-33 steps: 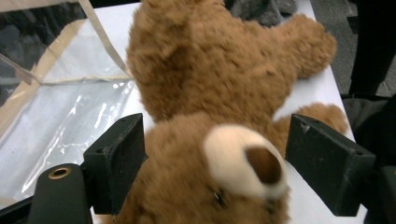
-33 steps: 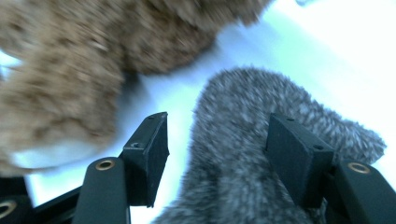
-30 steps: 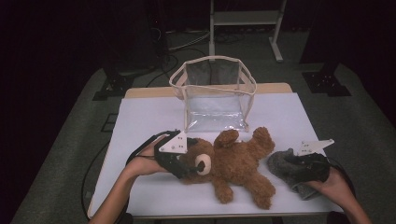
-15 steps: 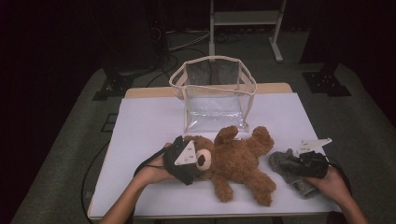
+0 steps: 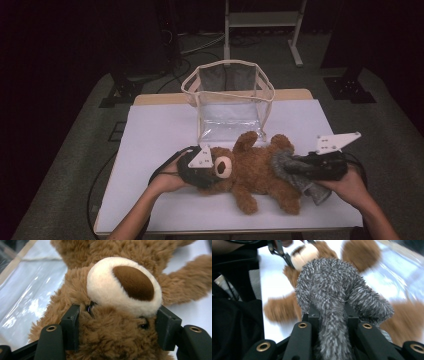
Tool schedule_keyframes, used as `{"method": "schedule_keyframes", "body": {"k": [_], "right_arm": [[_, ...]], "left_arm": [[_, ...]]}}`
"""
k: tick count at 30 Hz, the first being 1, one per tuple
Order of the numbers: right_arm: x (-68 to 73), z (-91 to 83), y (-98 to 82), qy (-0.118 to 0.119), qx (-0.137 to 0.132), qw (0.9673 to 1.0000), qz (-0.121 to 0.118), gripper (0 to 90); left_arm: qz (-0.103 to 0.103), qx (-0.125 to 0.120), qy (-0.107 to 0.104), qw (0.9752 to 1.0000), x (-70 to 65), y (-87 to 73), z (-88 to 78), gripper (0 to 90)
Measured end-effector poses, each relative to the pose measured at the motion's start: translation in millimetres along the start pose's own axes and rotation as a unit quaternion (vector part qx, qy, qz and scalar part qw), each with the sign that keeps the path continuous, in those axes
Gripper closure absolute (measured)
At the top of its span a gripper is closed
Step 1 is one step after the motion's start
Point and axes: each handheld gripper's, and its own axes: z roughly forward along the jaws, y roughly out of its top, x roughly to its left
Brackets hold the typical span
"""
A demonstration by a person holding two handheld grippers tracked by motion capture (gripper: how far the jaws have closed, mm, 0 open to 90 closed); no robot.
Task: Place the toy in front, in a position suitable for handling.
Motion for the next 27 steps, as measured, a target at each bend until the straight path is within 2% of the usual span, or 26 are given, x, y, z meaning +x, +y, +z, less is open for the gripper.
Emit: {"method": "schedule_keyframes", "body": {"k": [4,5,6,8,12,20,24,27], "right_arm": [[9.3,29.2,29.8,0.027,0.014,0.9987,-0.041,73.4],[9.3,29.2,29.8,0.027,0.014,0.9987,-0.041,73.4],[10.8,43.3,35.1,0.030,0.031,0.9974,-0.057,73.3],[9.7,52.7,33.7,0.033,0.045,0.9968,-0.058,73.3],[5.6,53.7,21.0,0.038,0.034,0.9980,-0.037,73.3],[-0.8,25.8,-17.0,0.002,0.045,0.9990,0.003,73.0],[-3.8,19.2,-36.5,0.005,0.041,0.9986,0.034,72.9],[-3.1,20.2,-38.0,0.013,0.034,0.9986,0.038,72.9]], "left_arm": [[0.011,0.000,-0.004,0.9999,-1.5,8.1,-2.3,35.6],[0.011,0.000,-0.004,0.9999,-1.5,8.1,-2.3,35.5],[0.009,0.012,0.000,0.9999,0.6,6.0,-1.4,35.5],[0.001,0.018,0.001,0.9998,3.4,-0.9,-0.1,35.4],[-0.025,-0.003,-0.007,0.9997,7.6,-14.4,-1.2,35.4],[-0.031,-0.007,-0.008,0.9995,10.4,-15.7,-1.3,35.1],[-0.035,-0.006,-0.016,0.9992,10.0,-13.0,-1.9,35.1],[-0.029,0.006,-0.018,0.9994,8.8,-10.0,-4.2,35.1]]}}
